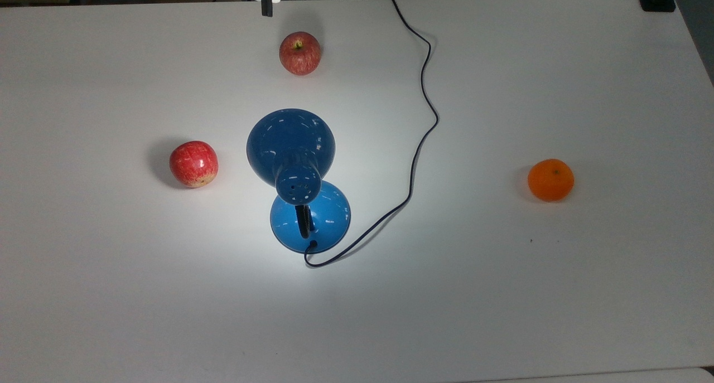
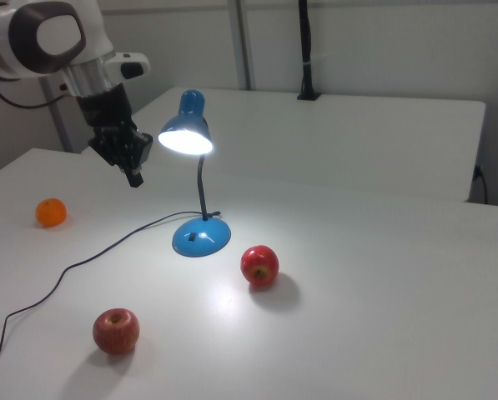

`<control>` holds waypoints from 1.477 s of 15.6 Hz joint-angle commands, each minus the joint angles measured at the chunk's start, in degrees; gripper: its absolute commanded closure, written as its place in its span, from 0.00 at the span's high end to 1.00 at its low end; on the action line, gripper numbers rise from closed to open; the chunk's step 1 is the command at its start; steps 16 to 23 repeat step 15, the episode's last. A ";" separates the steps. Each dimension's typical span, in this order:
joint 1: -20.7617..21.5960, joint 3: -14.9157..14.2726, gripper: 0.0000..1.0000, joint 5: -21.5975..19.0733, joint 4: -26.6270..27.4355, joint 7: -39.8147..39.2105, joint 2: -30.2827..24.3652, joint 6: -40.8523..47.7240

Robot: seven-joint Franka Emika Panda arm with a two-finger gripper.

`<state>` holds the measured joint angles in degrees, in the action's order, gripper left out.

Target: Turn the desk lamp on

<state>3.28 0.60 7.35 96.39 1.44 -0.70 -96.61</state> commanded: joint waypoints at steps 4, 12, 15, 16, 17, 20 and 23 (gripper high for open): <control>-0.73 -0.51 0.86 0.03 -2.52 0.58 0.61 3.36; -0.56 -0.25 1.00 0.03 -2.52 1.46 0.53 3.89; -0.47 -0.25 1.00 0.03 -2.52 1.46 0.52 3.89; -0.47 -0.25 1.00 0.03 -2.52 1.46 0.52 3.89; -0.47 -0.25 1.00 0.03 -2.52 1.46 0.52 3.89; -0.47 -0.25 1.00 0.03 -2.52 1.46 0.52 3.89; -0.47 -0.25 1.00 0.03 -2.52 1.46 0.52 3.89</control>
